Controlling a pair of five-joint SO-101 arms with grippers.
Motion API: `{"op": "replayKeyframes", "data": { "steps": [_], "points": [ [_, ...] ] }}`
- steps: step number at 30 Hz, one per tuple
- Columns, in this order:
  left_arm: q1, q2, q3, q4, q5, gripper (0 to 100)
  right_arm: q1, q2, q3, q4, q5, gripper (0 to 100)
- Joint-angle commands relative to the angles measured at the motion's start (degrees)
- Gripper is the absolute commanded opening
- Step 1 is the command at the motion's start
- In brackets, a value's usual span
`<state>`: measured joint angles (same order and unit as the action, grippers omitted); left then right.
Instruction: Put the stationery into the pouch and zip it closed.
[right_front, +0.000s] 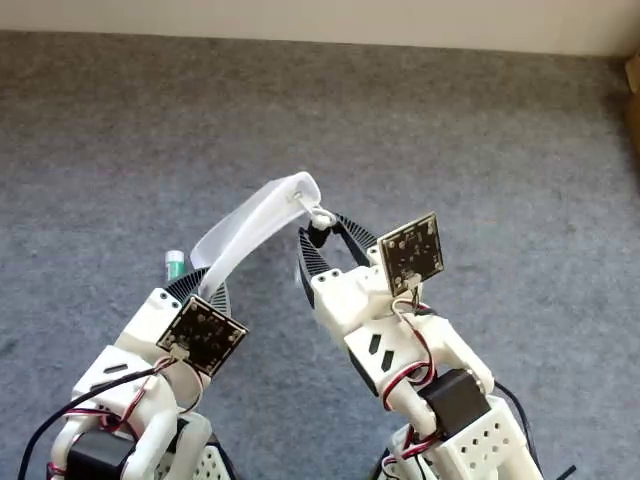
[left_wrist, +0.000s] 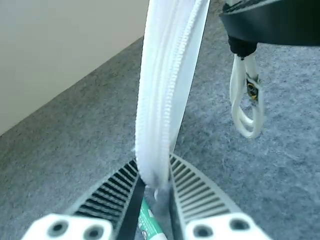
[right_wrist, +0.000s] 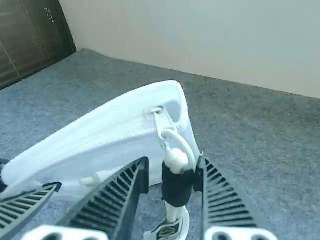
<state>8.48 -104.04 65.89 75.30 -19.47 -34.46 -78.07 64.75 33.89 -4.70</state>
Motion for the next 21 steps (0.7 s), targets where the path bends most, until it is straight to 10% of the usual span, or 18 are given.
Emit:
{"op": "replayKeyframes", "data": {
  "steps": [1, 21],
  "points": [
    [0.40, -0.31, -2.24, 0.88, 0.79, 1, 0.48, 1.01, -0.22, -1.98, 0.00, 13.2],
    [0.22, -0.31, -2.15, 1.49, 1.93, 1, 2.51, -2.24, -0.57, -0.04, 8.09, 0.3]
  ]
}}
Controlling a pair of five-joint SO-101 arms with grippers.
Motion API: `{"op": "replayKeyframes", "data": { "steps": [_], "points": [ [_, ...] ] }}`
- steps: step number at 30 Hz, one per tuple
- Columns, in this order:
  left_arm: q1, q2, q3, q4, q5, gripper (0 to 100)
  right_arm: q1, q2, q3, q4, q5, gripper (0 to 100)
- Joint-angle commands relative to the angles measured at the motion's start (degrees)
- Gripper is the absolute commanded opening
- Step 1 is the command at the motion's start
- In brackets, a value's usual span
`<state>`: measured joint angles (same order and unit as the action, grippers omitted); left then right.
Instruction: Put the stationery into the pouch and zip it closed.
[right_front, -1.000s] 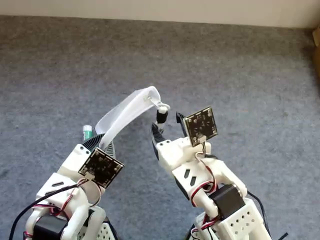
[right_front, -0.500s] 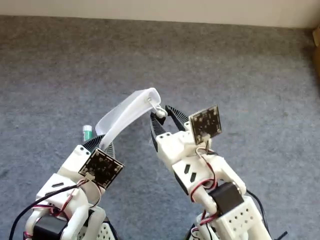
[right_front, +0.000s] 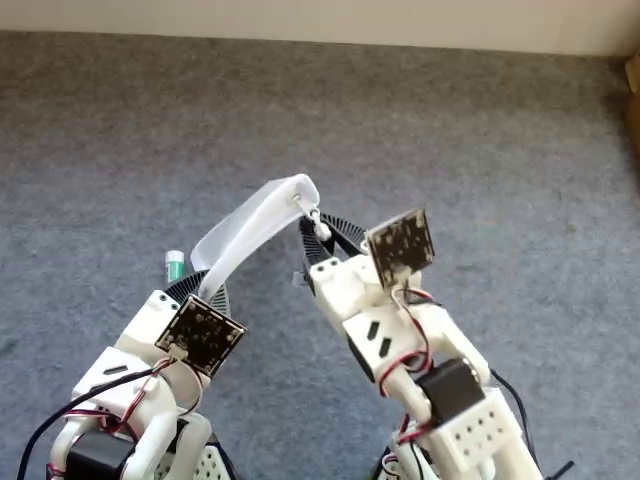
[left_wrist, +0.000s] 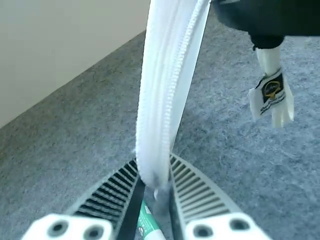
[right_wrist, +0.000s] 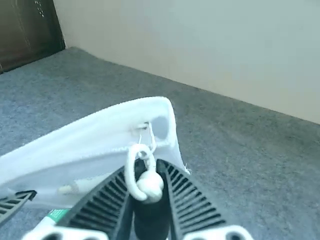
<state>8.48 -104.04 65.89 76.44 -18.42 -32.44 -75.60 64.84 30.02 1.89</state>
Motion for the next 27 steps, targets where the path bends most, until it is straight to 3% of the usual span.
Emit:
{"op": "replayKeyframes", "data": {
  "steps": [1, 6, 11, 14, 19, 24, 27],
  "points": [
    [0.04, -0.31, -2.15, 0.26, 0.88, 1, 0.48, -5.93, -0.75, 5.32, 1.67, 0.3],
    [-0.13, -0.31, -2.24, 0.00, 0.88, 3, 0.48, -9.45, -0.92, 11.65, 1.85, 0.3],
    [-0.31, -0.31, -2.24, 0.00, 1.67, 21, -1.54, -9.80, -1.10, 17.54, 2.11, 0.3],
    [-4.44, -0.31, -2.24, -1.49, 5.89, 25, -3.82, -9.80, -1.36, 20.26, 5.54, 0.3],
    [-10.15, -0.31, 1.98, -12.31, 6.15, 25, -4.26, -9.80, -7.34, 28.18, 5.98, 0.3],
    [-10.15, -0.31, 9.10, -24.79, 6.33, 24, -4.35, -9.80, -12.53, 35.38, 6.24, 0.3],
    [-10.15, -0.31, 11.65, -32.09, 10.11, 24, -4.44, -9.80, -13.85, 38.11, 6.33, 0.3]
  ]
}}
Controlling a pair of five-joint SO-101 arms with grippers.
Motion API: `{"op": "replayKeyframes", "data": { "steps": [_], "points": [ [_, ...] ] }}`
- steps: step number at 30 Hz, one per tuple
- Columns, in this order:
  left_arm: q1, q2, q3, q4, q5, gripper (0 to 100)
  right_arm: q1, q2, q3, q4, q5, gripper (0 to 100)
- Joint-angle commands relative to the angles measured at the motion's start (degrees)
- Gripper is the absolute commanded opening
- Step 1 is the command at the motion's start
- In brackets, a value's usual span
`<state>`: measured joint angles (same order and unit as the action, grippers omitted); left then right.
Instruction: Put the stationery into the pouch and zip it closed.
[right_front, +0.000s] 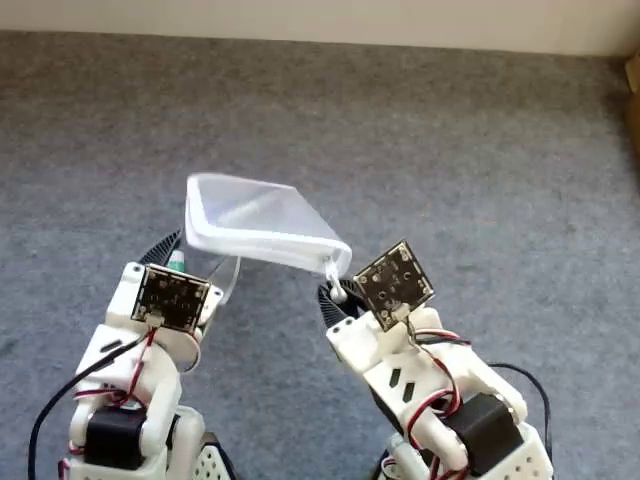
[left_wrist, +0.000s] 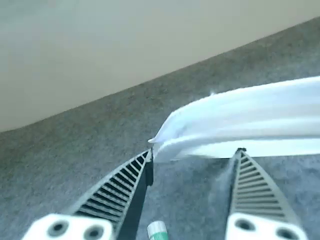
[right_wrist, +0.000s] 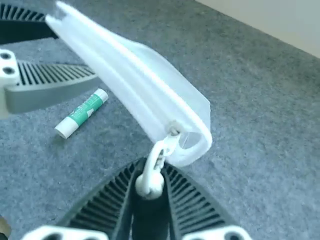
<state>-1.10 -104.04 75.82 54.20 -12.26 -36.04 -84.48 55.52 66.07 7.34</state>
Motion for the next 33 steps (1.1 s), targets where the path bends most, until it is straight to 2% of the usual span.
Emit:
{"op": "replayKeyframes", "data": {
  "steps": [1, 4, 8, 12, 16, 25, 29, 33],
  "points": [
    [-0.48, -0.31, 2.33, -12.22, 5.10, 24, -1.45, -0.92, -4.88, 2.86, 0.88, 0.3],
    [0.57, -0.31, 3.74, -17.41, 7.38, 24, -4.62, -0.92, -5.85, 6.29, 0.88, 0.3],
    [6.73, -0.31, 5.49, -20.84, 8.18, 24, -8.04, -0.92, -8.13, 11.12, 0.88, 0.3],
    [13.05, -0.31, 6.81, -23.38, 7.82, 20, -9.01, -0.92, -10.07, 13.76, 0.88, 0.3],
    [18.24, -0.31, 6.81, -23.91, 7.56, 20, -9.45, -0.92, -10.07, 14.11, 0.79, 0.4],
    [28.79, -0.31, 7.34, -20.92, 0.53, 20, -9.45, -0.92, -10.07, 14.11, 0.53, 0.4],
    [30.20, -0.31, 7.08, -18.99, -1.49, 20, -9.45, -0.92, -10.07, 14.11, 0.44, 0.4],
    [26.59, -0.31, 5.32, -16.62, -1.49, 20, -9.10, -1.01, -10.15, 14.11, 0.44, 0.4]
  ]
}}
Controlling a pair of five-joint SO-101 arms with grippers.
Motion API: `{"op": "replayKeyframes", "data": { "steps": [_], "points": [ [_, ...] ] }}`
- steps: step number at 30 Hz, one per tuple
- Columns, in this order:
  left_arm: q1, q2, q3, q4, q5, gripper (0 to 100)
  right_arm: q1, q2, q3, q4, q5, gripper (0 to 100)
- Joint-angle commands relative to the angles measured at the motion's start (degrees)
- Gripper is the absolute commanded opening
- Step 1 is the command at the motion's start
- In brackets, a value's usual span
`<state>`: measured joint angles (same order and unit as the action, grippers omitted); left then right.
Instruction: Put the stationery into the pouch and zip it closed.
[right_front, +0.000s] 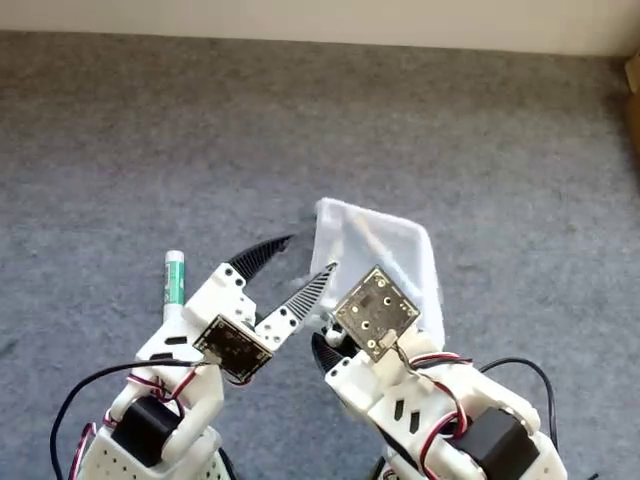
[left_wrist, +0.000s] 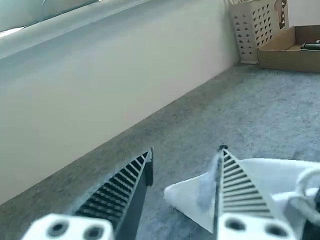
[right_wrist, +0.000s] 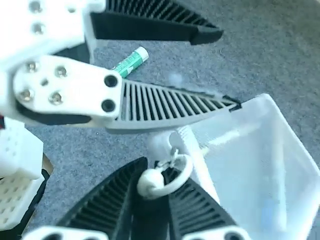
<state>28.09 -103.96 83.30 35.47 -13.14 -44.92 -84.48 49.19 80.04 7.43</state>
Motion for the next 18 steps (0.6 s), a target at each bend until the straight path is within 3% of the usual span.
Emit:
{"op": "replayKeyframes", "data": {
  "steps": [1, 7, 10, 18],
  "points": [
    [-3.91, -0.40, -3.47, 3.78, -0.62, 20, -0.13, -1.01, -3.82, 0.13, 0.26, 0.4],
    [-6.64, -0.40, -16.40, 23.03, -0.35, 20, -0.04, -1.01, -3.82, -0.22, 0.26, 0.4],
    [-6.73, -0.40, -20.88, 29.98, -0.35, 20, 3.74, -1.01, -3.82, -0.40, 0.26, 0.4],
    [-6.73, -0.40, -24.57, 36.40, 6.24, 29, 7.34, -1.01, -3.82, 0.04, 0.26, 0.4]
  ]
}}
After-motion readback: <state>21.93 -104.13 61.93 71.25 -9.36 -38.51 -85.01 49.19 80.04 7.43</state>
